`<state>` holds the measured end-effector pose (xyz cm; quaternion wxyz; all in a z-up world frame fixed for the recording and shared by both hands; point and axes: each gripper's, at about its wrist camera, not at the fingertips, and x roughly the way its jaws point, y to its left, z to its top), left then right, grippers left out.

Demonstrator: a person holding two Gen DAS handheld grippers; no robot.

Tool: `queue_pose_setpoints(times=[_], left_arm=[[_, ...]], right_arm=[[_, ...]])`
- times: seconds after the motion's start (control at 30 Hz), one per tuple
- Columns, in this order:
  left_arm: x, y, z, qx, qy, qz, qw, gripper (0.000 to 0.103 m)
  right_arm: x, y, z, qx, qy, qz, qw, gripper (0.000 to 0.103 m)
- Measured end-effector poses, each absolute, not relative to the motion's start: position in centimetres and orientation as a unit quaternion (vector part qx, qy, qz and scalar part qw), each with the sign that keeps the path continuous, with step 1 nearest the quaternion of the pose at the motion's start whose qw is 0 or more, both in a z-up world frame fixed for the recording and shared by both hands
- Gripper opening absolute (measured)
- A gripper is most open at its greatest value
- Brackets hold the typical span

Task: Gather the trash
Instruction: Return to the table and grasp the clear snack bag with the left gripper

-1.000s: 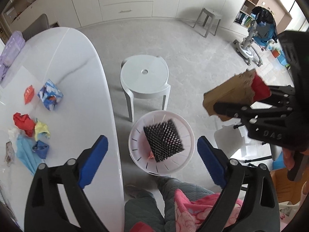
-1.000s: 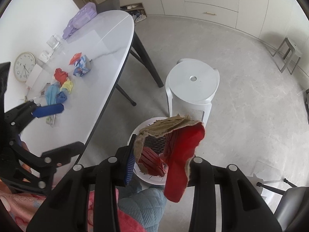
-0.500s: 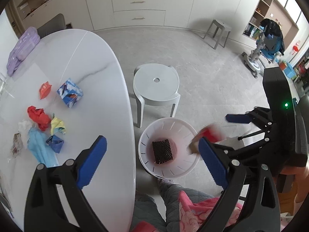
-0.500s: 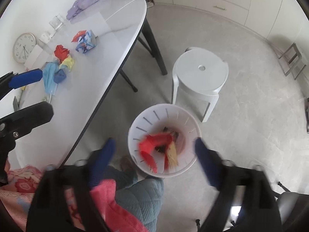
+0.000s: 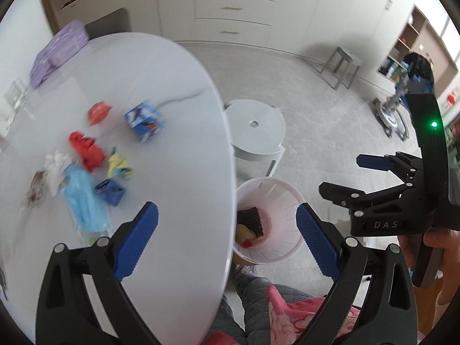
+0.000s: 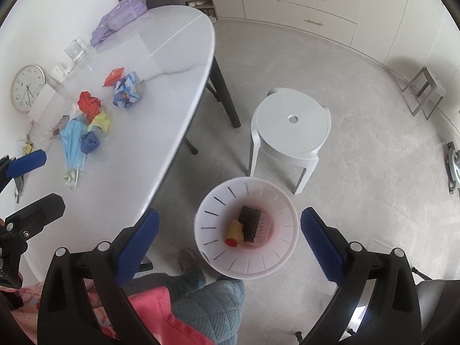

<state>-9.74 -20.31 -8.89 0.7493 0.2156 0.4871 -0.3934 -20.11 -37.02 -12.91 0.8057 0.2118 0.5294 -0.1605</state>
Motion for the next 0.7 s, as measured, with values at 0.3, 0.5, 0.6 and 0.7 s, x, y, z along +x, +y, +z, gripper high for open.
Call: queue_pose_setpoints(times=[0.3, 0.5, 0.6, 0.7], left_arm=[[-4.6, -12.5, -9.2, 0.158, 0.505, -0.318, 0.787, 0.092], [-0.4, -6.7, -9.6, 0.129, 0.508, -0.26, 0.811, 0.092], [1.8, -3.9, -9.7, 0.112, 0.507, -0.23, 0.823, 0.092], [3.9, -1.7, -9.7, 0.127, 0.49, -0.207, 0.837, 0.092]], right_arm=[[-15.2, -32.8, -12.1, 0.184, 0.535, -0.127, 0.815, 0.098], [-11.9, -29.4, -11.0, 0.163, 0.535, -0.098, 0.823, 0.098], [-10.3, -27.8, -10.3, 0.149, 0.535, -0.08, 0.827, 0.098], [-8.8, -26.3, -9.7, 0.137, 0.535, -0.062, 0.832, 0.098]])
